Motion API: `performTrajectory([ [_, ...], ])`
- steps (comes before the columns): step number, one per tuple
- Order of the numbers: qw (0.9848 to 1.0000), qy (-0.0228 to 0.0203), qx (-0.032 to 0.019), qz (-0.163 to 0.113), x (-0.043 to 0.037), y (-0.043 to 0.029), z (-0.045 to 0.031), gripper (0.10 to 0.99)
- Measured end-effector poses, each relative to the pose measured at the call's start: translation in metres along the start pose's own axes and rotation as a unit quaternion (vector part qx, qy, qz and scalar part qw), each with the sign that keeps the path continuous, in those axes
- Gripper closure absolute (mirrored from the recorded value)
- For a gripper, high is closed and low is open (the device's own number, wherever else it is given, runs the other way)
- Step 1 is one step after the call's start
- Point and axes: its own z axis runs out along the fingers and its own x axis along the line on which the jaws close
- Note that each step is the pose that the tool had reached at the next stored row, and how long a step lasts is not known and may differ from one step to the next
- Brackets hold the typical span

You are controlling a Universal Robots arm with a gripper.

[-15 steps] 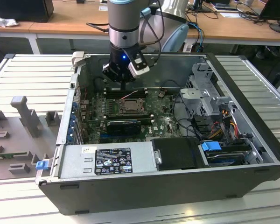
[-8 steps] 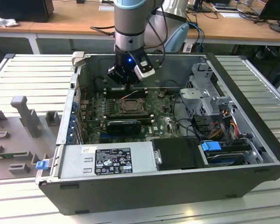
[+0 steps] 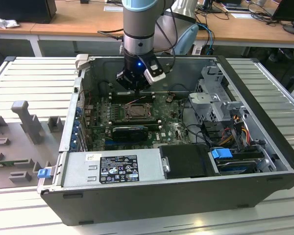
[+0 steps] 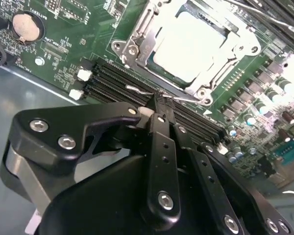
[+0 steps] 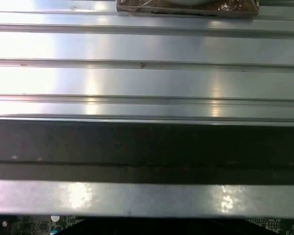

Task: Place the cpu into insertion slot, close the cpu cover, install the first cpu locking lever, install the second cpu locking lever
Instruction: 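Install the first cpu locking lever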

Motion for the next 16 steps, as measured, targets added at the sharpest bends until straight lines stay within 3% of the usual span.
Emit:
performTrajectory([
  [10,1.0,0.0002,0.0,-0.005,-0.0135,-0.001,0.0122,0.98],
  [16,1.0,0.0001,0.0,-0.005,-0.0166,-0.0032,0.0134,0.98],
])
